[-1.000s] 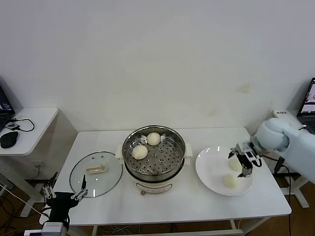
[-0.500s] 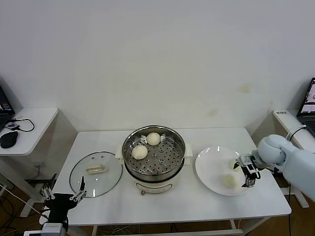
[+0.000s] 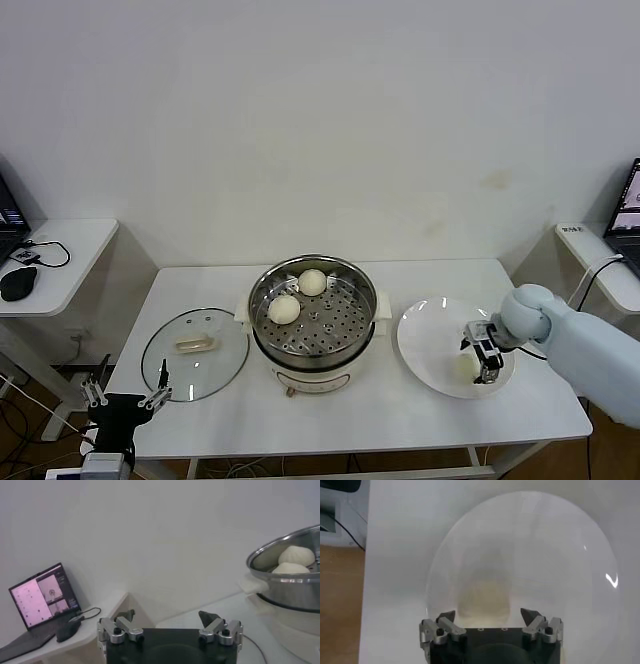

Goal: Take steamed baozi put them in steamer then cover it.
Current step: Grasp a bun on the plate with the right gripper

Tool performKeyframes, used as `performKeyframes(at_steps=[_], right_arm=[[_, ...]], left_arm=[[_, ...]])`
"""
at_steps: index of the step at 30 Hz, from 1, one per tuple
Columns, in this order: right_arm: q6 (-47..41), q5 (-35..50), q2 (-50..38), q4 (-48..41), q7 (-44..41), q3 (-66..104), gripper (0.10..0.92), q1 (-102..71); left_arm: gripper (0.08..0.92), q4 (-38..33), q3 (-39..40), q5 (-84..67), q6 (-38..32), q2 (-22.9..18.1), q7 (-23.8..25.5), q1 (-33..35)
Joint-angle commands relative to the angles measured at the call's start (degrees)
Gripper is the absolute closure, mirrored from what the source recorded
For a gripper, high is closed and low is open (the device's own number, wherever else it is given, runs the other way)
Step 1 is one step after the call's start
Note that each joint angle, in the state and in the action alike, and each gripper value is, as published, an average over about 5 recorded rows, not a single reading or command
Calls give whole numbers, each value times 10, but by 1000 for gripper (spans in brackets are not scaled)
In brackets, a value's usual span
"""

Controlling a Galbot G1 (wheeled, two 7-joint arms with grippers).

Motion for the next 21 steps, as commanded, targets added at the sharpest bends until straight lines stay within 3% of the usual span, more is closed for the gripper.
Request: performKeyframes(at_steps=[1,11,21], right_arm=[[-2,-6,20,-17,3,6,303,-10],[-3,-1,16,-13,-3,10,439,3],[-16,63,-28,27,-25,-49,435,137]], left_arm=[[177,1,1,0,0,0,0,0],[177,-2,3,0,0,0,0,-1],[177,-7,3,-1,0,1,0,0]])
